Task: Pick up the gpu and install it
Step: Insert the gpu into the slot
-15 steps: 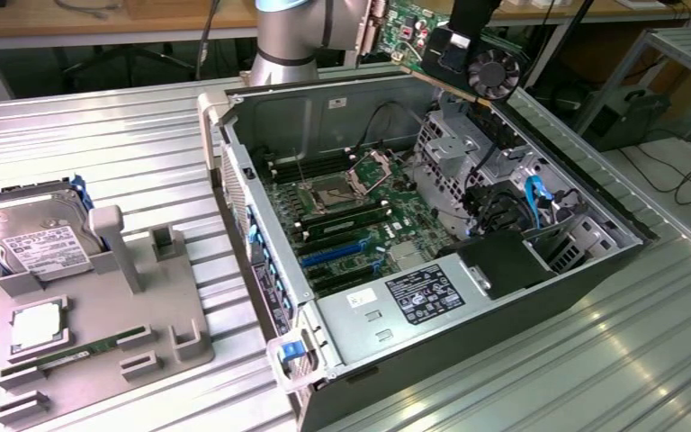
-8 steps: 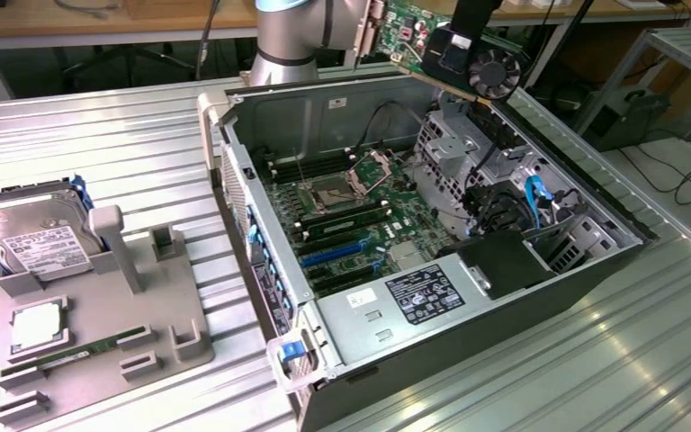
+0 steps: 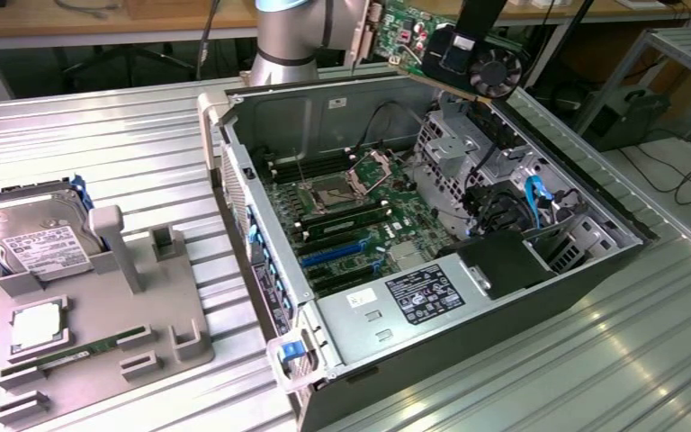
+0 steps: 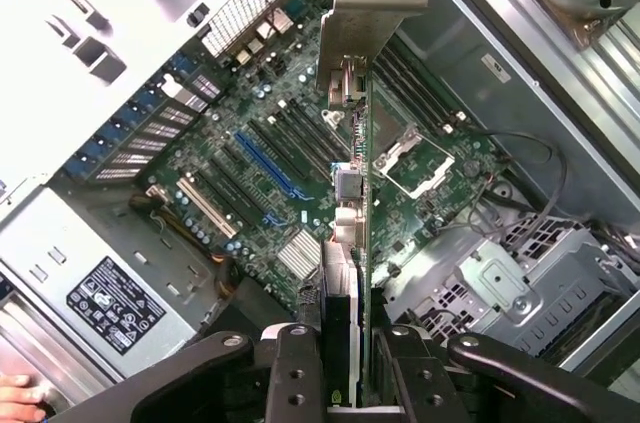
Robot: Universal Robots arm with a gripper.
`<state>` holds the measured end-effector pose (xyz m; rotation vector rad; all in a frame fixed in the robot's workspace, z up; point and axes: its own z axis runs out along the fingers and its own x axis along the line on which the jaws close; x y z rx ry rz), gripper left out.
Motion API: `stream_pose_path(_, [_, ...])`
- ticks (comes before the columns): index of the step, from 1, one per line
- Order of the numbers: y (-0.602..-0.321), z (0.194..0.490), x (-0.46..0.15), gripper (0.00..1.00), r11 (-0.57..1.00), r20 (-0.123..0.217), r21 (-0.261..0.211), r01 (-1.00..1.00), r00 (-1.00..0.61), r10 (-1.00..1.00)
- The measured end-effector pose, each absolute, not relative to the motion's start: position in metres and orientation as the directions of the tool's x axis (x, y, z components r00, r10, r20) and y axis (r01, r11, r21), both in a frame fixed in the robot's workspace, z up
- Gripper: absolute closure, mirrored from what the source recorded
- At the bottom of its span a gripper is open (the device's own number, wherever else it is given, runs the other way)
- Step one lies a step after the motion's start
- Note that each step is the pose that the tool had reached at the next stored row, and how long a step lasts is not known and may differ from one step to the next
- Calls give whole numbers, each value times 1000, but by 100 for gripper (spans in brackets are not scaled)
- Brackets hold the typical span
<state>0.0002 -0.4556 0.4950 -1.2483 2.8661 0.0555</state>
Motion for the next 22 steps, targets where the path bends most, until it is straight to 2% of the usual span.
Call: stream_pose_path(22, [-456, 495, 0, 73, 508, -28, 27, -861, -509, -860])
